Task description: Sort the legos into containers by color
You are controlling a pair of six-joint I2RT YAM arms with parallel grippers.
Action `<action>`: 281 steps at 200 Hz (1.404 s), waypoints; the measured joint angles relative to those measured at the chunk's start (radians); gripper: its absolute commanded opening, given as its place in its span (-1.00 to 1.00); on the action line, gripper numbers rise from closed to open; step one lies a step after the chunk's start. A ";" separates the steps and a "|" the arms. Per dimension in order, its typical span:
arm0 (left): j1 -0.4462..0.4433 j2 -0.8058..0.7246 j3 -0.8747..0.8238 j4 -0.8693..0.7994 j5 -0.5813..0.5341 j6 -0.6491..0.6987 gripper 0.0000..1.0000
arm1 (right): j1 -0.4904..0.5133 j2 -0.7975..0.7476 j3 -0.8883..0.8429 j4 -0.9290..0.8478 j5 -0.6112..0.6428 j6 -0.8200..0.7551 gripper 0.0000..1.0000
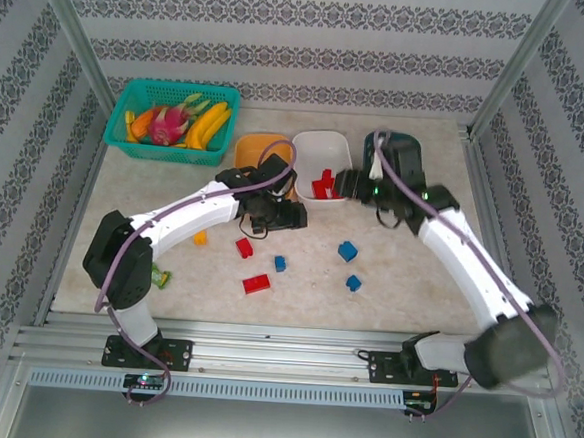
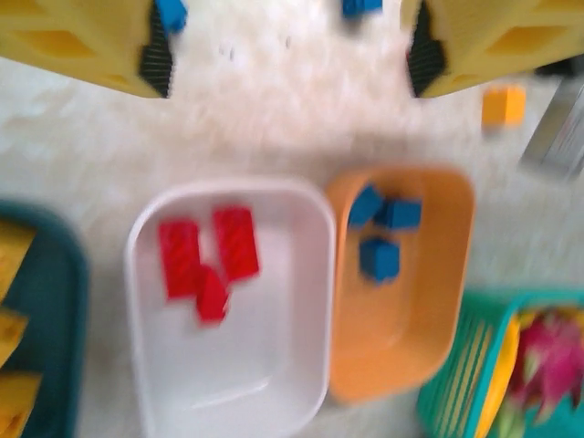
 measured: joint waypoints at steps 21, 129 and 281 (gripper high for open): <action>-0.019 0.029 -0.032 -0.023 -0.021 -0.037 0.49 | 0.102 -0.174 -0.211 0.019 -0.036 0.048 0.69; -0.089 0.203 -0.002 -0.077 -0.069 -0.126 0.13 | 0.230 -0.475 -0.452 -0.016 -0.076 0.185 0.72; -0.098 0.265 0.150 -0.171 -0.138 -0.113 -0.53 | 0.230 -0.378 -0.393 -0.016 -0.076 0.181 0.65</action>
